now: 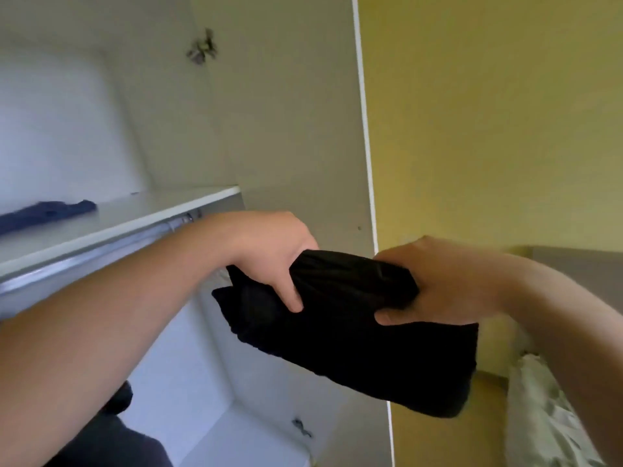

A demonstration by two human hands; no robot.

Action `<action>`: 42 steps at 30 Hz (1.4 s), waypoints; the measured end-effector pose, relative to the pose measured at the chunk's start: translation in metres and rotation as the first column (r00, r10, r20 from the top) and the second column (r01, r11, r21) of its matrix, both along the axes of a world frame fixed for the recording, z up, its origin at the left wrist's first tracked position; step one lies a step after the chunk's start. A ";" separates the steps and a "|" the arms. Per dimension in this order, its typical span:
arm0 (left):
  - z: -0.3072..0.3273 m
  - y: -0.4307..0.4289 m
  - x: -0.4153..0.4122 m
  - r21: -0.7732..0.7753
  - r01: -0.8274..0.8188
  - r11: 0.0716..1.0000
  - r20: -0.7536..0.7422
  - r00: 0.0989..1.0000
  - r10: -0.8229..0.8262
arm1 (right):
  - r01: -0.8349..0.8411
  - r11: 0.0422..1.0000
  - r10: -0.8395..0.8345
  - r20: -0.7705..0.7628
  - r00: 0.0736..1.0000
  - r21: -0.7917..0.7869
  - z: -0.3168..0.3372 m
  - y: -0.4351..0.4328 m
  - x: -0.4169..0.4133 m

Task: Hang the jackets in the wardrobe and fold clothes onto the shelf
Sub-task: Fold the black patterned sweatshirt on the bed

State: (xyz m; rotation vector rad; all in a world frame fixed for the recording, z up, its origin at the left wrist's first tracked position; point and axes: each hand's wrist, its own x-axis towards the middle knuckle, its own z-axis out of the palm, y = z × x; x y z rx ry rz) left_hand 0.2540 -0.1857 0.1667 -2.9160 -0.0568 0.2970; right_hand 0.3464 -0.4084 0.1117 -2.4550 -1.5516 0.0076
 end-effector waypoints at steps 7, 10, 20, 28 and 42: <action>0.059 0.061 -0.080 0.086 -0.324 0.942 0.268 0.918 0.292 | -0.287 0.946 0.270 0.119 0.955 0.152 0.060 0.096 -0.013; 0.080 0.076 -0.107 0.184 -0.415 0.891 0.421 0.853 0.310 | -0.357 0.907 0.335 0.130 0.933 0.225 0.081 0.133 -0.018; 0.079 0.135 -0.163 0.123 -0.608 0.784 0.942 0.319 0.099 | -0.282 0.739 0.554 -0.314 0.771 0.612 0.107 0.246 -0.036; 0.054 0.191 -0.162 -0.061 -0.534 0.843 0.912 0.313 0.264 | 0.032 0.781 0.559 -0.721 0.410 0.623 0.107 0.324 -0.056; 0.044 0.328 -0.078 -0.434 -0.393 0.810 0.660 0.474 0.583 | 0.285 0.838 0.388 -0.875 0.288 0.465 0.094 0.431 0.015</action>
